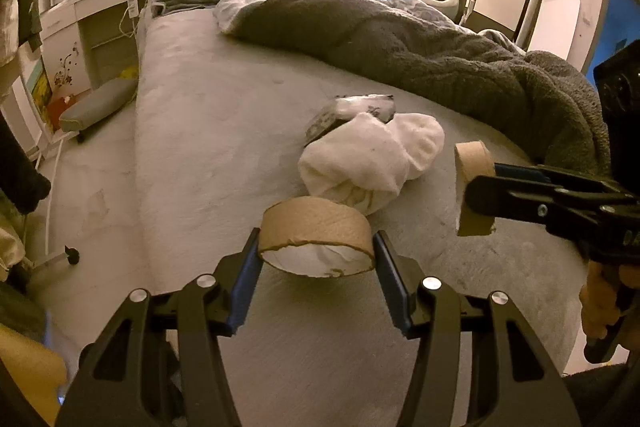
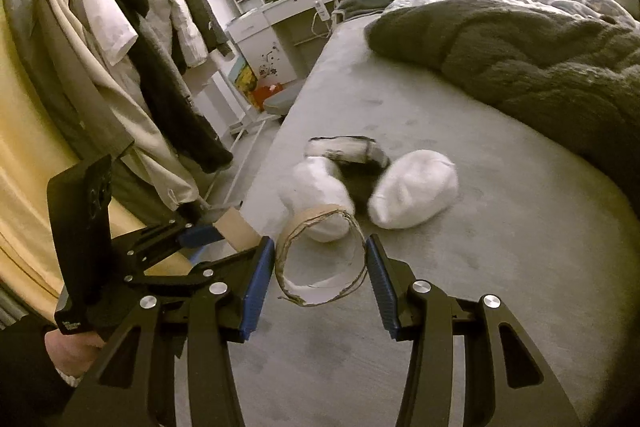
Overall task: Collect trash
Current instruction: 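Carry the tape rolls over the black bin and open both tools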
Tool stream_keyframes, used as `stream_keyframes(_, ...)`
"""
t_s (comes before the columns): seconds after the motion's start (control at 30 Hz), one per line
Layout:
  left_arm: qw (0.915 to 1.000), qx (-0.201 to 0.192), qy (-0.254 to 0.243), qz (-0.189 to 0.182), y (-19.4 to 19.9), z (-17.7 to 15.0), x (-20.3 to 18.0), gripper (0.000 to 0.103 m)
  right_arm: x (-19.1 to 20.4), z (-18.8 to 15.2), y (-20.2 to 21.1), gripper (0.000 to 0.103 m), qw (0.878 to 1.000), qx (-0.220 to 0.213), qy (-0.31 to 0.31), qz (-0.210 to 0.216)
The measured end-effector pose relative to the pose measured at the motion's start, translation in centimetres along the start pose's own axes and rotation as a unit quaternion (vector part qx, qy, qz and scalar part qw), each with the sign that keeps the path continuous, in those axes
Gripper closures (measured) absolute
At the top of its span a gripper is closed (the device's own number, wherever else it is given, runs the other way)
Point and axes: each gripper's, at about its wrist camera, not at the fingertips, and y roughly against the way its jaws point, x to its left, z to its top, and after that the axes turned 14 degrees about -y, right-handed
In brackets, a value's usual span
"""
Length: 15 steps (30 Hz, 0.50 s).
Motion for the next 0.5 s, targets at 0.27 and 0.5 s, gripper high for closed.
stream_keyframes(0.27,0.9996,0.012,0.026,0.008,1.3,-1.8,3.1,0.045,3.4,0.9,-1.6,0.055,1.000,0.004,0.013,0.013)
stream_keyframes(0.5,0.9981,0.034,0.045,0.024,2.1,-3.9,6.1,0.045,6.6,1.2,-3.7,0.055,0.999,0.016,0.019,0.035)
